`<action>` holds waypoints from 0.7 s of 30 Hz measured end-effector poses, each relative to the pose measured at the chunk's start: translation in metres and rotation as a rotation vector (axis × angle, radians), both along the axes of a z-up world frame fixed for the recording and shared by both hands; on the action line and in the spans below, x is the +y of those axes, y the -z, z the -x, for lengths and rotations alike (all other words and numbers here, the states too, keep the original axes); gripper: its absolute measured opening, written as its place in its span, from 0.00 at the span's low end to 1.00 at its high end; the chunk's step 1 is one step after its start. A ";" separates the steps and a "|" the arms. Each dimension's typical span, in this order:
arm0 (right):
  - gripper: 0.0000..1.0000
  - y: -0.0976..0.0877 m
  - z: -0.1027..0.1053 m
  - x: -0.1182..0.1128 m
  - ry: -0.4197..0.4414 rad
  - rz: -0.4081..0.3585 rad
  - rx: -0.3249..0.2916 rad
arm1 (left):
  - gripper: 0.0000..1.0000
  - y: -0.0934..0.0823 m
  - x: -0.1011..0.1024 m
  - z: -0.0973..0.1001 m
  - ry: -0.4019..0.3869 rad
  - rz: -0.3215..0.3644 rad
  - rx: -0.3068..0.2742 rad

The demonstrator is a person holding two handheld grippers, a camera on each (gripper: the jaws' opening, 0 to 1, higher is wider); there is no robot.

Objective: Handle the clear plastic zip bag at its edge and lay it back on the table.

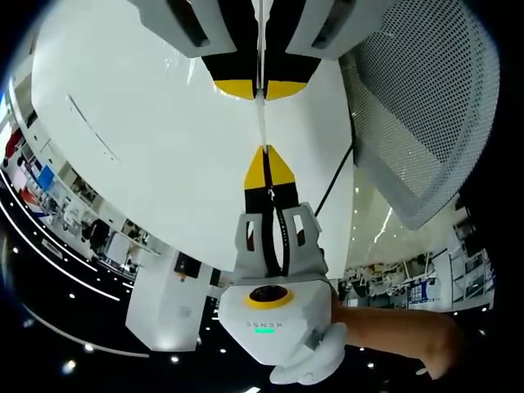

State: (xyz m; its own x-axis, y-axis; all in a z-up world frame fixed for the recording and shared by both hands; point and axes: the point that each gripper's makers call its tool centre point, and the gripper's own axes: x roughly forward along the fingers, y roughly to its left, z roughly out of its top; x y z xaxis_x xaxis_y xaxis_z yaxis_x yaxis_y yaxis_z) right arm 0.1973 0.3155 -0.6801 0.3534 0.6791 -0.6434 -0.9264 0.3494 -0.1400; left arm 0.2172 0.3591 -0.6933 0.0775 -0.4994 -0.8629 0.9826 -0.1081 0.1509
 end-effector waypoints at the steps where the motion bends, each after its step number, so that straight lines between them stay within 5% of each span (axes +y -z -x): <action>1: 0.00 0.000 0.000 0.000 0.000 0.000 0.000 | 0.00 0.000 0.000 0.000 -0.001 0.000 0.000; 21: 0.00 0.000 0.000 -0.001 0.004 -0.004 0.001 | 0.00 0.000 0.002 -0.001 -0.008 -0.008 -0.002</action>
State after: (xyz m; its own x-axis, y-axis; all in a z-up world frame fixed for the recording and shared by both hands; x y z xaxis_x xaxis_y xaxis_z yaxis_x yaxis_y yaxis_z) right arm 0.1974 0.3143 -0.6805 0.3558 0.6800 -0.6412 -0.9250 0.3541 -0.1377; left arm 0.2179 0.3614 -0.6936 0.0834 -0.4918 -0.8667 0.9831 -0.1017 0.1523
